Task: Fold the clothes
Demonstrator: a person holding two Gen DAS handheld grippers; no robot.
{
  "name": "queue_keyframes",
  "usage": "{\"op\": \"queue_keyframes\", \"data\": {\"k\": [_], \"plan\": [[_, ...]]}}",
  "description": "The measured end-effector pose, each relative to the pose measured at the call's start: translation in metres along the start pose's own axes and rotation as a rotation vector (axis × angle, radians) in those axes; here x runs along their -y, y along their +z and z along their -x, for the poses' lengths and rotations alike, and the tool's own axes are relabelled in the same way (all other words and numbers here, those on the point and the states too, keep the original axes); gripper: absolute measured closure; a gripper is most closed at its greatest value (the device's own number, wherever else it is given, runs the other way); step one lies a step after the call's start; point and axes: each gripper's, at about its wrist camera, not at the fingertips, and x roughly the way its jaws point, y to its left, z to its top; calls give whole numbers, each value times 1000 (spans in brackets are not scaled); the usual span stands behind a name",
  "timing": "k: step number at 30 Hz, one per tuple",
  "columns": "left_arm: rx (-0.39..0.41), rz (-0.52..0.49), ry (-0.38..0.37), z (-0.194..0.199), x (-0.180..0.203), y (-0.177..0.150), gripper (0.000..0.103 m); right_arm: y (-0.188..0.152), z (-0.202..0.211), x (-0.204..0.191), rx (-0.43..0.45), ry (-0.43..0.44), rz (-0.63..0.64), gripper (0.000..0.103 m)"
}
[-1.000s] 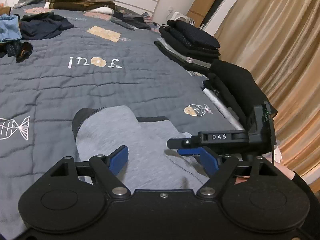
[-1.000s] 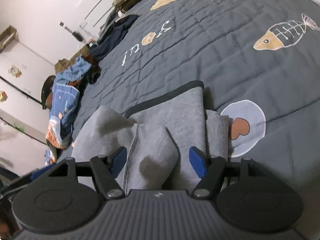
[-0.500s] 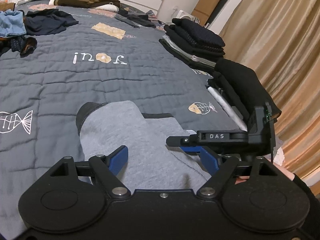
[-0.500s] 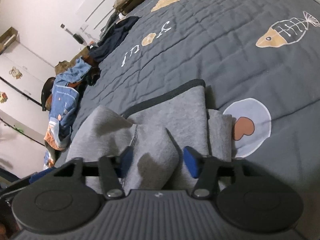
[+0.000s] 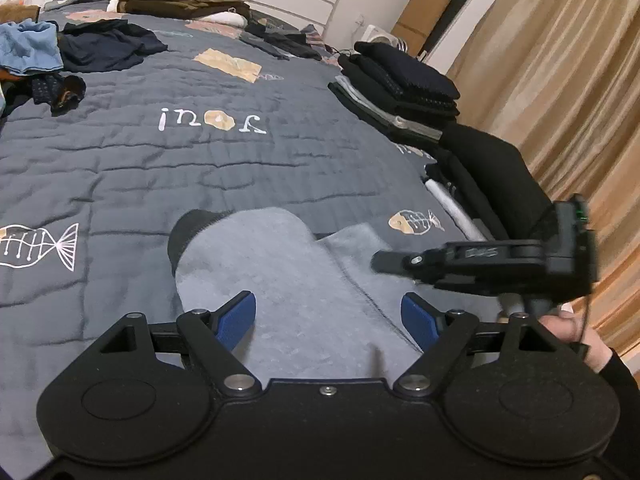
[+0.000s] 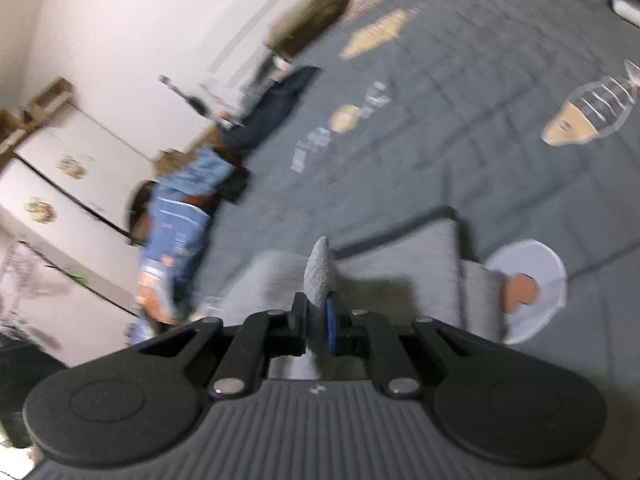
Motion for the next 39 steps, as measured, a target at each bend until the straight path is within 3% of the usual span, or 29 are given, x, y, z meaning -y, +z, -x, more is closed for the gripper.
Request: {"op": "queue_keyframes", "data": {"k": [6, 12, 15, 18, 19, 20, 22, 27, 30, 34, 39], "plan": [[68, 56, -54, 13, -8, 7, 25, -6, 8, -36, -24, 138, 128, 94], [103, 115, -94, 9, -14, 5, 27, -23, -10, -60, -121, 182, 226, 94], [89, 161, -110, -1, -19, -1, 36, -30, -14, -66, -150, 189, 254, 94], [68, 203, -119, -10, -24, -5, 54, -34, -10, -70, -163, 201, 272, 94], [71, 210, -119, -12, -25, -6, 76, -36, -9, -71, -167, 205, 279, 94], [74, 217, -119, -14, -27, -7, 85, -37, -8, -72, -171, 210, 286, 94], [80, 238, -118, -13, -33, -8, 90, -39, -6, -75, -180, 216, 308, 92], [78, 174, -117, -5, -30, -9, 92, -25, 10, -71, -156, 228, 304, 90], [60, 102, -109, -1, -24, -11, 92, -6, 28, -55, -75, 224, 255, 89], [45, 56, -141, 8, -26, -20, 92, 4, 36, -35, 25, 115, 224, 76], [63, 64, -167, 18, -33, -26, 92, -2, 3, -18, -15, 15, 217, 67]]}}
